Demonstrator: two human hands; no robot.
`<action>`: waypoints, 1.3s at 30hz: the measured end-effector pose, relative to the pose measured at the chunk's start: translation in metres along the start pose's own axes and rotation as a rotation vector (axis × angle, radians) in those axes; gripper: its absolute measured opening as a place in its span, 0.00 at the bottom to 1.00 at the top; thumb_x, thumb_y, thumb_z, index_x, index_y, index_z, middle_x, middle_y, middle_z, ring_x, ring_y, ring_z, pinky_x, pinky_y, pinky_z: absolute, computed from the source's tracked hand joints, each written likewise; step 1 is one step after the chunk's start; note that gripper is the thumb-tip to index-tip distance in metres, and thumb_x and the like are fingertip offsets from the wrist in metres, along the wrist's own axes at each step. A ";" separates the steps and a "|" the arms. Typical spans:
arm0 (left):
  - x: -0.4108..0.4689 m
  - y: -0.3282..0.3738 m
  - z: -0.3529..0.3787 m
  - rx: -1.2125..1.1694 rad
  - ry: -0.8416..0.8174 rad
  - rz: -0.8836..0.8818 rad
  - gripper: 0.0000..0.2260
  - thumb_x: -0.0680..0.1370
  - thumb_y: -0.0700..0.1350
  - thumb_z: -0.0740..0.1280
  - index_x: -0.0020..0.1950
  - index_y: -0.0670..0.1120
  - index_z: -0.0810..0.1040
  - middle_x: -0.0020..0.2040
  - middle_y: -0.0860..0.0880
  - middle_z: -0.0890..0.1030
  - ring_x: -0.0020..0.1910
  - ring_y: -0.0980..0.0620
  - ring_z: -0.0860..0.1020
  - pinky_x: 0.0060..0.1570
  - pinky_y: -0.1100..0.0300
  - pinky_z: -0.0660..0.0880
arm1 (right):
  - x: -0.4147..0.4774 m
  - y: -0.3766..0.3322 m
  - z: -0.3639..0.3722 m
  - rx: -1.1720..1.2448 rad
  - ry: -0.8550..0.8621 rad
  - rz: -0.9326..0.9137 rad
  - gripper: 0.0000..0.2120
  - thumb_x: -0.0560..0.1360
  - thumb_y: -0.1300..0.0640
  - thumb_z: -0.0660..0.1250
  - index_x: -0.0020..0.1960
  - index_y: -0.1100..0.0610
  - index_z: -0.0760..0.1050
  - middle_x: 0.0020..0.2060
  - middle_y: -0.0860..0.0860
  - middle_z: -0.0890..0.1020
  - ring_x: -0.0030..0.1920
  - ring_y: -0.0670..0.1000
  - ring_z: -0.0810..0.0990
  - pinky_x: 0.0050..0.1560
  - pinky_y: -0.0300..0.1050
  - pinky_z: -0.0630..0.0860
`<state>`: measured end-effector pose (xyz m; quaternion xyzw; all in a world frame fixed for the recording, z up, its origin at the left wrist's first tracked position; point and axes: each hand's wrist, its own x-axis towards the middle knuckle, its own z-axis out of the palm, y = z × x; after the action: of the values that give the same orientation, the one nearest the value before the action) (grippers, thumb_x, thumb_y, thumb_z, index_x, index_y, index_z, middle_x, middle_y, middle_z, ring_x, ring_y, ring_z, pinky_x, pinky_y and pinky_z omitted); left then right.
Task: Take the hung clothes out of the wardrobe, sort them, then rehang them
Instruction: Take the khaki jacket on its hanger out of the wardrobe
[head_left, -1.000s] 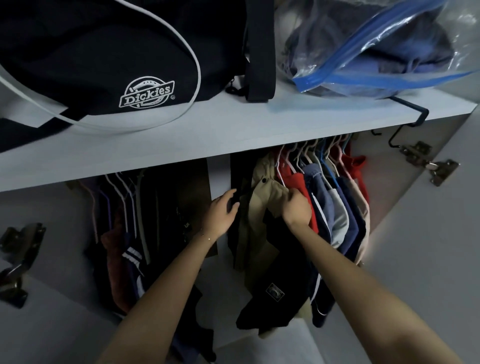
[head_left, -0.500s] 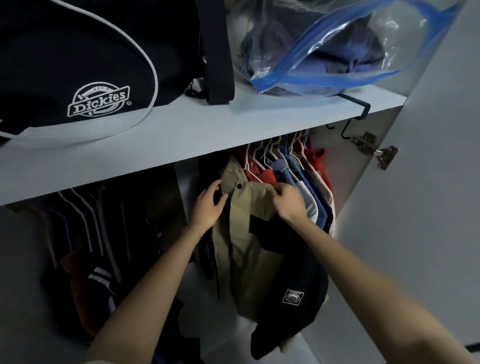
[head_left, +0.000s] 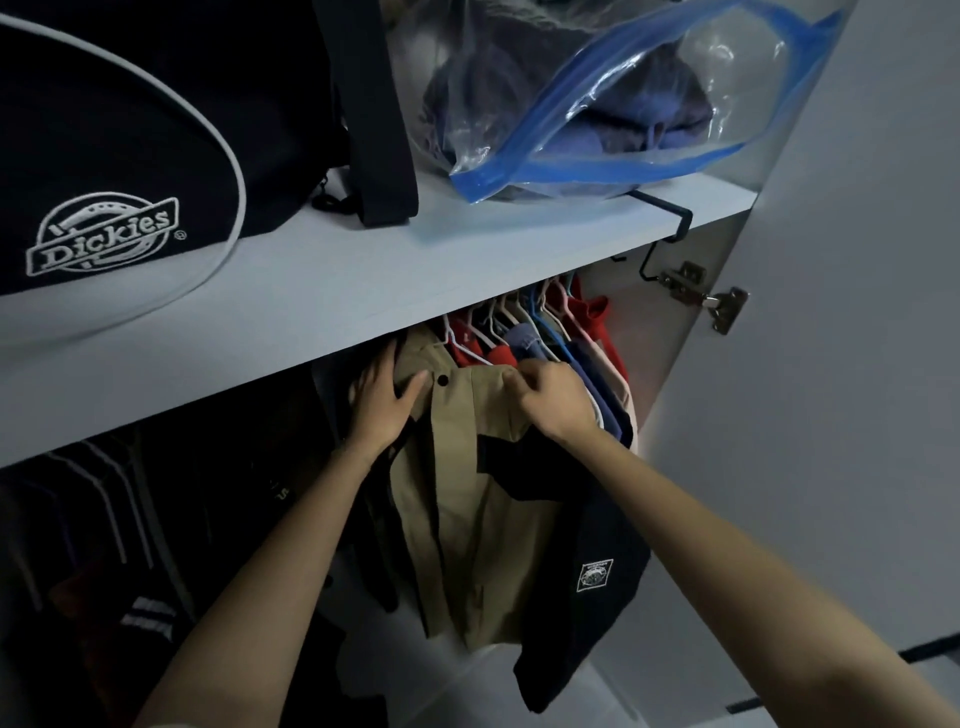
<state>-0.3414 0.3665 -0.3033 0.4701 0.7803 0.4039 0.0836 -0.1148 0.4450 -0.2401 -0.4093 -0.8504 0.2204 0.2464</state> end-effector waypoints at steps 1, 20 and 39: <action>0.003 -0.002 -0.001 -0.007 -0.007 -0.002 0.31 0.81 0.57 0.63 0.80 0.48 0.57 0.78 0.44 0.63 0.77 0.43 0.61 0.75 0.42 0.54 | 0.000 0.001 -0.001 0.006 0.007 -0.014 0.18 0.80 0.50 0.61 0.32 0.49 0.67 0.27 0.48 0.72 0.31 0.51 0.72 0.31 0.48 0.62; -0.008 -0.004 0.047 -0.023 -0.176 0.237 0.15 0.74 0.53 0.73 0.41 0.41 0.77 0.40 0.48 0.74 0.40 0.48 0.76 0.44 0.46 0.76 | -0.090 0.078 -0.005 -0.013 0.085 0.122 0.13 0.80 0.50 0.63 0.39 0.52 0.78 0.34 0.47 0.80 0.35 0.46 0.76 0.37 0.43 0.71; -0.138 0.150 0.178 -0.205 -0.237 0.530 0.23 0.71 0.54 0.77 0.33 0.44 0.66 0.30 0.48 0.67 0.32 0.46 0.67 0.34 0.47 0.70 | -0.288 0.162 -0.115 -0.159 0.388 0.511 0.21 0.79 0.48 0.64 0.30 0.50 0.61 0.25 0.46 0.68 0.33 0.54 0.70 0.34 0.45 0.62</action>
<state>-0.0760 0.3888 -0.3487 0.6901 0.5706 0.4305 0.1129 0.2056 0.3249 -0.3127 -0.6618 -0.6719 0.1260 0.3076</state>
